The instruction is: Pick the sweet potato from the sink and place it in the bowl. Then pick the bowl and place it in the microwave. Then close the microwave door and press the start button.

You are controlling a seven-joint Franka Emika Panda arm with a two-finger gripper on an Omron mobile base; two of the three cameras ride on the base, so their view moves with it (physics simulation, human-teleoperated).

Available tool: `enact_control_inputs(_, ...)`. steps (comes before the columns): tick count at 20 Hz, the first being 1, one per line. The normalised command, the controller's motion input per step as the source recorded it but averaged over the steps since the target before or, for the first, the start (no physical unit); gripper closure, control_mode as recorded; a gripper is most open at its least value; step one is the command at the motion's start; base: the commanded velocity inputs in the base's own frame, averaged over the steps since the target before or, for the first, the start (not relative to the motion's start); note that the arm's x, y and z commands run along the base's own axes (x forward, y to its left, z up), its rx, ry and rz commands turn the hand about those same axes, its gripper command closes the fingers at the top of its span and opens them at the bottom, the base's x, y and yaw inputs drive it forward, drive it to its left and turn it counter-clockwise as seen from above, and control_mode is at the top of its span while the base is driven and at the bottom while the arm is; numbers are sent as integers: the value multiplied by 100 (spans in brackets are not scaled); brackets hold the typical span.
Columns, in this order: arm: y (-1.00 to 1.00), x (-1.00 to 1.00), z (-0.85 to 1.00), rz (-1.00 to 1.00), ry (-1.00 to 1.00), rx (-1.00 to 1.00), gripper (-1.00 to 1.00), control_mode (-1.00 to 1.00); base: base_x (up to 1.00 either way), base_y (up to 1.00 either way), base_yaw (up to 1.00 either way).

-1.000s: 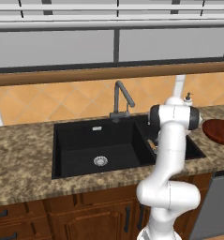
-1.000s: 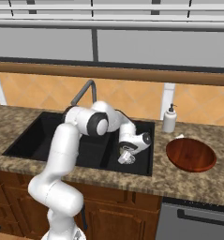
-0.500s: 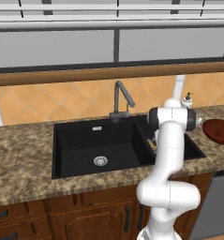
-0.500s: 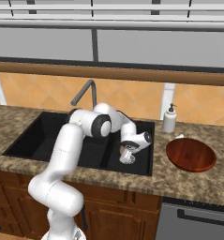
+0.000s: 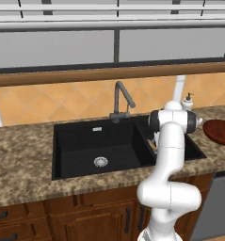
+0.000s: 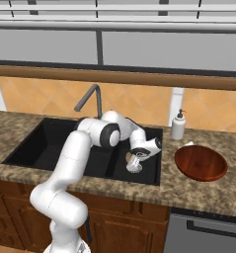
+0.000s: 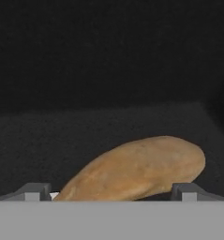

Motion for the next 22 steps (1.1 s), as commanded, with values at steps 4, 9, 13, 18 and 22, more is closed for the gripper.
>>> enact_control_inputs(4,58,3,-24,0,0,1,100,-100,0,0,0)
enact_control_inputs(9,22,-21,11,0,-8,0,100,-100,0,0,0)
enact_control_inputs(13,1,-19,14,0,-15,0,100,-100,0,0,0)
enact_control_inputs(18,-5,-24,29,-2,-17,0,100,-100,0,0,0)
enact_control_inputs(22,-21,-57,96,-13,-18,0,100,-100,0,0,0)
